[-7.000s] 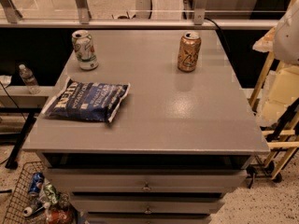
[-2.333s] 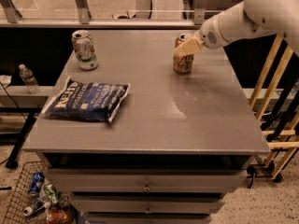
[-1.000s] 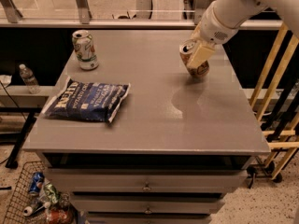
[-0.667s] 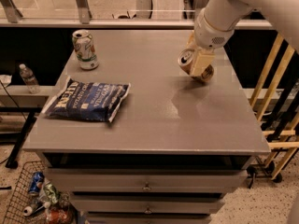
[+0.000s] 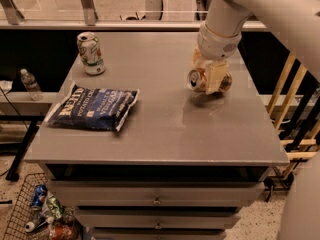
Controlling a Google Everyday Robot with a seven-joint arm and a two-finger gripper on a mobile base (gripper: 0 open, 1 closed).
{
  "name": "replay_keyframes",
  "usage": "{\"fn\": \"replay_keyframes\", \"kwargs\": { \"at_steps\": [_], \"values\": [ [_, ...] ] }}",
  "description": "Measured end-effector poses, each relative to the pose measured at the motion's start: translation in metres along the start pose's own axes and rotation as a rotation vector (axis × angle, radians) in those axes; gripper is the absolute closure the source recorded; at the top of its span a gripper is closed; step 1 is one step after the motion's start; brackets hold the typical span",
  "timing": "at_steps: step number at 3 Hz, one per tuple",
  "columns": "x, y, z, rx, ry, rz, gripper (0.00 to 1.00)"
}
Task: Knock orange can over
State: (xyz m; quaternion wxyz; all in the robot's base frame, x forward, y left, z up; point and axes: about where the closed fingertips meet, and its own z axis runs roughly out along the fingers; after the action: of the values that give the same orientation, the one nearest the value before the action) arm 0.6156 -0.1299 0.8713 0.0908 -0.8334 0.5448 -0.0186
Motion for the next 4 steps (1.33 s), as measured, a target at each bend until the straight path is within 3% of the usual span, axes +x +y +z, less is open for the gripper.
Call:
{"fn": "replay_keyframes", "kwargs": {
  "at_steps": [2, 4],
  "values": [
    [-0.025, 0.011, 0.014, -0.089, -0.046, -0.123, 1.0],
    [-0.025, 0.003, 0.018, -0.062, -0.046, -0.122, 0.59]
  ]
}}
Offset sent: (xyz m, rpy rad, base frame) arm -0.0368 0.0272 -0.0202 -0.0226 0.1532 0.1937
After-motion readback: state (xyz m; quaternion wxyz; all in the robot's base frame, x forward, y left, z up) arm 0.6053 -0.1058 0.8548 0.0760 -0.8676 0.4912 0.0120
